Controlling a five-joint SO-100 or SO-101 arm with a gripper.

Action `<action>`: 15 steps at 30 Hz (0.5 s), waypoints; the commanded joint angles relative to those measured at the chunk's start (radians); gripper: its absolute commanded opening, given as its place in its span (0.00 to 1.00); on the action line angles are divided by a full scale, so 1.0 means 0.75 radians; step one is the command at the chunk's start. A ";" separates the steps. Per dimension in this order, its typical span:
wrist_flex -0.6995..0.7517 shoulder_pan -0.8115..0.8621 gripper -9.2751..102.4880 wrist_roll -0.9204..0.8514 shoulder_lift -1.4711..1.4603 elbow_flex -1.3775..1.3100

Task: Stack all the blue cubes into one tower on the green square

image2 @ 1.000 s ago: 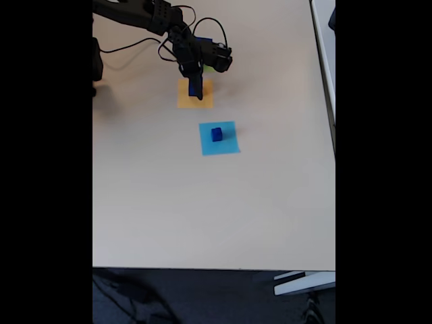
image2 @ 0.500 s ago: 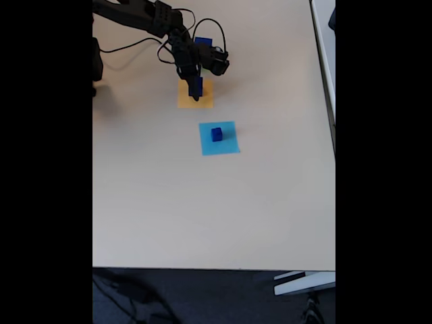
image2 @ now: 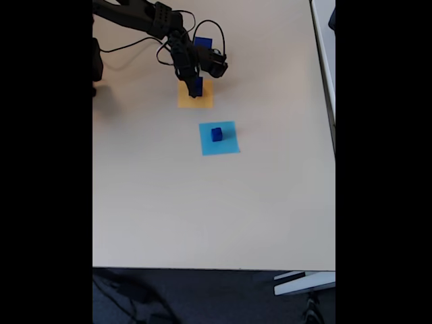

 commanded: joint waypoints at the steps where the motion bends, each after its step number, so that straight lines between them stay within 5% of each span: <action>1: 0.006 0.008 0.22 -0.008 0.027 -0.045; 15: 0.010 0.012 0.10 -0.074 0.098 -0.084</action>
